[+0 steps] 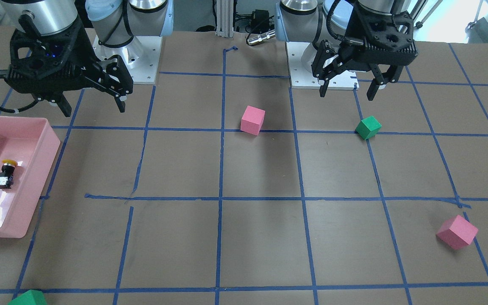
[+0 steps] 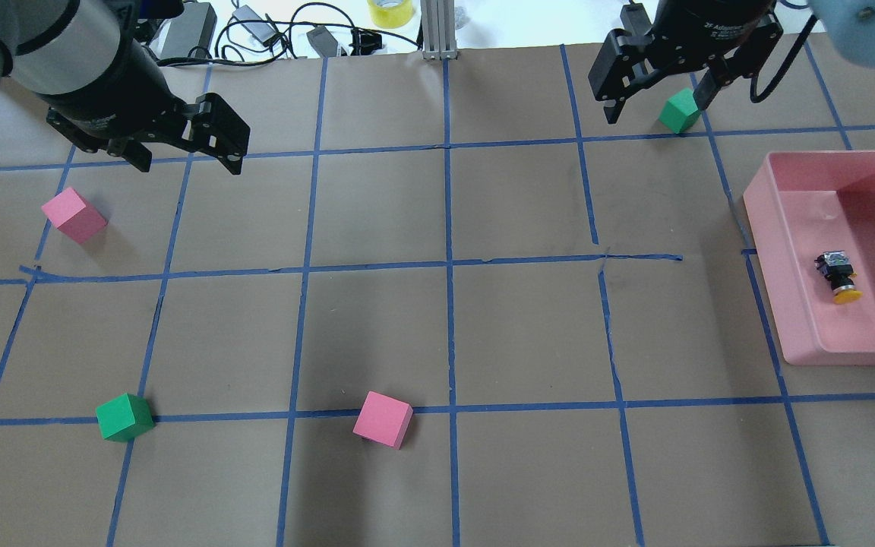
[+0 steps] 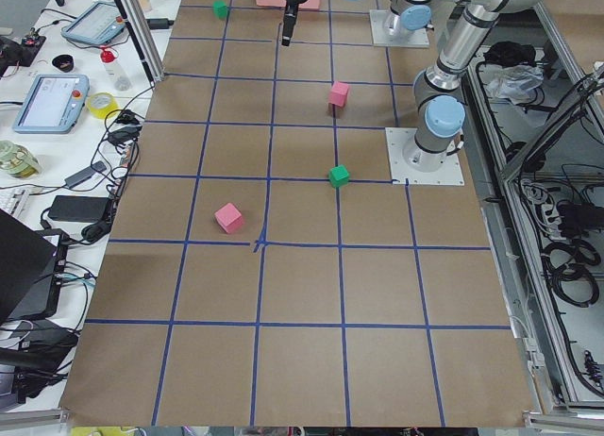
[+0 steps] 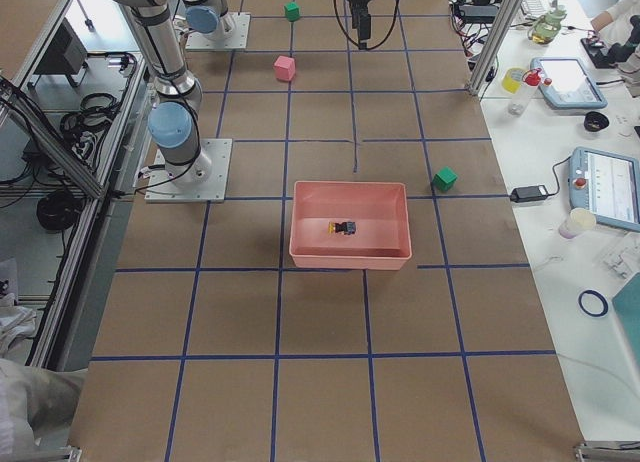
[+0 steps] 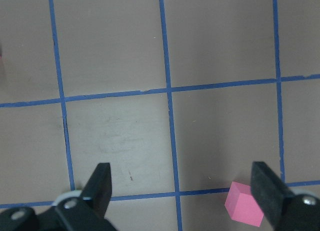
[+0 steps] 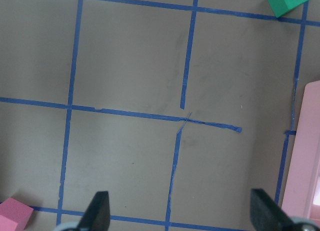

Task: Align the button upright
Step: 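Move the right gripper over the pink bin above the black button switch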

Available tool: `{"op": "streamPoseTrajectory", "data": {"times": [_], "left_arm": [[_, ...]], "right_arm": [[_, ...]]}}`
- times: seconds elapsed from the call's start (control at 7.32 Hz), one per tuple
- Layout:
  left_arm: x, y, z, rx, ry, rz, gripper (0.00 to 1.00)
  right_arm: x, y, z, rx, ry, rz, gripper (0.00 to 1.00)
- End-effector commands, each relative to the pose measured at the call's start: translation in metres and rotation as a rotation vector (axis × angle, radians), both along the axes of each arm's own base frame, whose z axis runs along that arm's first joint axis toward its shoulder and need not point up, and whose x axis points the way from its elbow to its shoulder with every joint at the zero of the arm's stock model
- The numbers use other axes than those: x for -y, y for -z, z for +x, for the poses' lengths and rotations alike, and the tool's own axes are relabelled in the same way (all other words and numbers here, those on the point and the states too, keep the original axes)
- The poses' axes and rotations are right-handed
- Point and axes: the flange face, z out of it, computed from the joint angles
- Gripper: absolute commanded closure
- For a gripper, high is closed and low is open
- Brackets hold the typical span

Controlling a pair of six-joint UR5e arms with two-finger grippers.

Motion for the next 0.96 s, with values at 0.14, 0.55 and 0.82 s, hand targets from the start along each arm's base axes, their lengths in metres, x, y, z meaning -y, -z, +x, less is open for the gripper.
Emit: {"op": "streamPoseTrajectory", "data": {"times": [0.14, 0.55, 0.82], "left_arm": [[0.0, 0.0, 0.0, 0.0, 0.0, -0.001, 0.0], [0.0, 0.0, 0.0, 0.002, 0.0, 0.001, 0.0], [0.0, 0.0, 0.0, 0.002, 0.0, 0.001, 0.0]], "right_arm": [[0.001, 0.001, -0.001, 0.0, 0.003, -0.001, 0.0], [0.002, 0.002, -0.006, -0.003, 0.002, 0.004, 0.0], [0.016, 0.002, -0.055, 0.018, 0.044, 0.002, 0.0]]}}
